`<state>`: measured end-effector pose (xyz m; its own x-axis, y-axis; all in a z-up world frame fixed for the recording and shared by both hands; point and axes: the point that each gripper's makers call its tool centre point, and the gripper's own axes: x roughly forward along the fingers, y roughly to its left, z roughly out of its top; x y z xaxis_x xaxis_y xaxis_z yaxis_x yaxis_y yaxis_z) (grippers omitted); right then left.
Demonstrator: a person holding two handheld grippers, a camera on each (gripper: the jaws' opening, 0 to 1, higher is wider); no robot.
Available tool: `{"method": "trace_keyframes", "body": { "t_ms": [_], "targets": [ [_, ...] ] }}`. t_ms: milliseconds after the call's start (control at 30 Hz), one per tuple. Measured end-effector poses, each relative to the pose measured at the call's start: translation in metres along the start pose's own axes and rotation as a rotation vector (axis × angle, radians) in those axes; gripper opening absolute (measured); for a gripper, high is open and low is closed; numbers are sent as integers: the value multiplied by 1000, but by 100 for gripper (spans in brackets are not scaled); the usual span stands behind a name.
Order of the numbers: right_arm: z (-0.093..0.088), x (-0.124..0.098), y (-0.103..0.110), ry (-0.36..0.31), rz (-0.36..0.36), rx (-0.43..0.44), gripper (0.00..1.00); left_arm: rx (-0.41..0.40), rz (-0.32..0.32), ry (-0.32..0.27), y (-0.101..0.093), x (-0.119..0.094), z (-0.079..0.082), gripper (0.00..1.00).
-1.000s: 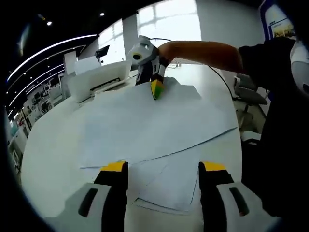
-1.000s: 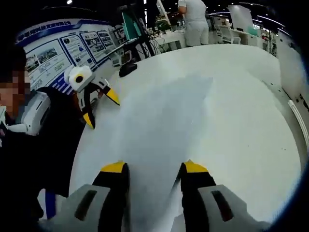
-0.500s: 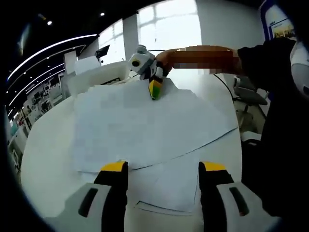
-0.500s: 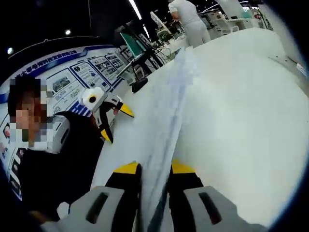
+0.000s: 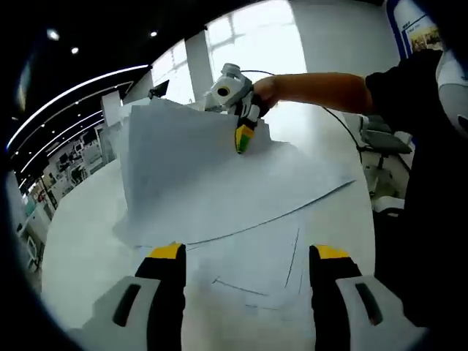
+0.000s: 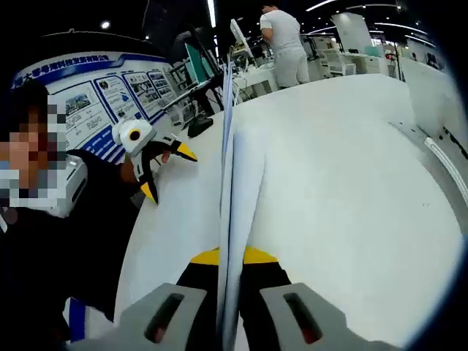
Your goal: Organize the stack of printing papers by aligning and flattening the scattered papers on the table
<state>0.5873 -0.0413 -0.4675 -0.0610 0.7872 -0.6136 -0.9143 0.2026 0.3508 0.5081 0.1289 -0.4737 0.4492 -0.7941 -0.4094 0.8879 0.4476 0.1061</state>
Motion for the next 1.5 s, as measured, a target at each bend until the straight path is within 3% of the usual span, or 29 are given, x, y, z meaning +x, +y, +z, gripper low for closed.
{"method": "trace_keyframes", "body": {
  "t_ms": [133, 267, 700, 800, 867, 933, 1000, 1167, 1233, 1300, 1400, 1500],
  "targets": [
    [5, -13, 1, -24, -79, -79, 0, -147, 93, -195, 35, -20, 22, 77],
    [8, -19, 9, -40, -97, -125, 0, -296, 132, -285, 63, -22, 27, 79],
    [16, -31, 40, -76, -120, -302, 0, -462, 54, -287, 77, 10, 18, 80],
    [15, -32, 49, -72, -123, -336, 0, -482, -11, -311, 72, 11, 26, 69],
    [13, -35, 48, -59, -133, -347, 0, -484, -48, -316, 68, 11, 30, 54],
    [13, -36, 49, -50, -142, -354, 0, -482, -126, -318, 55, 10, 35, 36],
    [12, -37, 48, -45, -153, -358, 0, -487, -112, -320, 57, 10, 35, 36],
    [11, -42, 52, -57, -158, -381, 0, -516, -144, -335, 55, 6, 39, 30],
    [13, -44, 58, -74, -134, -402, 0, -515, -141, -347, 57, 5, 39, 32],
    [15, -47, 63, -94, -115, -413, 0, -496, -115, -331, 62, 6, 34, 43],
    [14, -48, 65, -88, -114, -427, 0, -476, -168, -347, 50, 7, 42, 58],
    [13, -47, 66, -76, -118, -437, 0, -463, -214, -351, 39, 8, 50, 61]
  ]
}}
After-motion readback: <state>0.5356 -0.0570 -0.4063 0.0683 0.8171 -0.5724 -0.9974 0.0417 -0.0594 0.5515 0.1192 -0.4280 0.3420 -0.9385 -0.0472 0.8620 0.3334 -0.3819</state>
